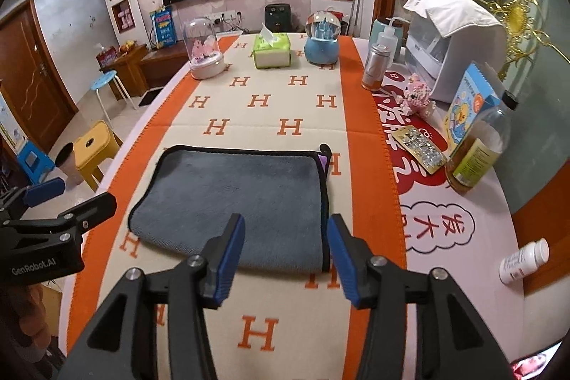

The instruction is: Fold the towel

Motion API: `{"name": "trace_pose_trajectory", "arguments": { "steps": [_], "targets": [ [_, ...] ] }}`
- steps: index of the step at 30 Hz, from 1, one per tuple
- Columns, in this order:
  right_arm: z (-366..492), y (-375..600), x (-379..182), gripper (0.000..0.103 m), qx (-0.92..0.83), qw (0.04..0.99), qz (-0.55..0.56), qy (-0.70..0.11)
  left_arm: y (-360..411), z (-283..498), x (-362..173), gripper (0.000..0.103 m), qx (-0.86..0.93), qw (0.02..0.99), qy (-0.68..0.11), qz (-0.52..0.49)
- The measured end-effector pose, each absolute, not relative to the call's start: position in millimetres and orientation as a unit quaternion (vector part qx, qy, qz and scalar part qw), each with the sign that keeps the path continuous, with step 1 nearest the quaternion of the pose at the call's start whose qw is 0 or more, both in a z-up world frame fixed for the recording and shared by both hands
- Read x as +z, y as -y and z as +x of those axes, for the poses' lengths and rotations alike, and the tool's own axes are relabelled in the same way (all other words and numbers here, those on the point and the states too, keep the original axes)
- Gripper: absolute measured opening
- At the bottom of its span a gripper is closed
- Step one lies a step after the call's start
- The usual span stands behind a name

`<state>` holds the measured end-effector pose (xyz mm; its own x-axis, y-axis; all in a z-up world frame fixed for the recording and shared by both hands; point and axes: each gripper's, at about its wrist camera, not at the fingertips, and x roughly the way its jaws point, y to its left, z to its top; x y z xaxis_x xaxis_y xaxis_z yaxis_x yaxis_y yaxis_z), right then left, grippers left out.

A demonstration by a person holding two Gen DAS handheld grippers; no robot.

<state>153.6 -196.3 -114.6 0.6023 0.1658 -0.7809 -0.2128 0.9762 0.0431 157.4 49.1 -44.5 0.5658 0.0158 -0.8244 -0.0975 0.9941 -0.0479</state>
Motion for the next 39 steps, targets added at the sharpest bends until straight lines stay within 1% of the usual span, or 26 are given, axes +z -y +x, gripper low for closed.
{"name": "trace_pose_trajectory", "arguments": {
  "steps": [20,39],
  "targets": [
    [68,206,-81,0.052,0.105,0.899,-0.024,-0.425,-23,69,15,0.102,0.014,0.905,-0.423,-0.035],
    [19,214,-80,0.052,0.089,0.894,-0.006,-0.439,-8,17,24,0.102,0.020,0.903,-0.428,-0.032]
  ]
}}
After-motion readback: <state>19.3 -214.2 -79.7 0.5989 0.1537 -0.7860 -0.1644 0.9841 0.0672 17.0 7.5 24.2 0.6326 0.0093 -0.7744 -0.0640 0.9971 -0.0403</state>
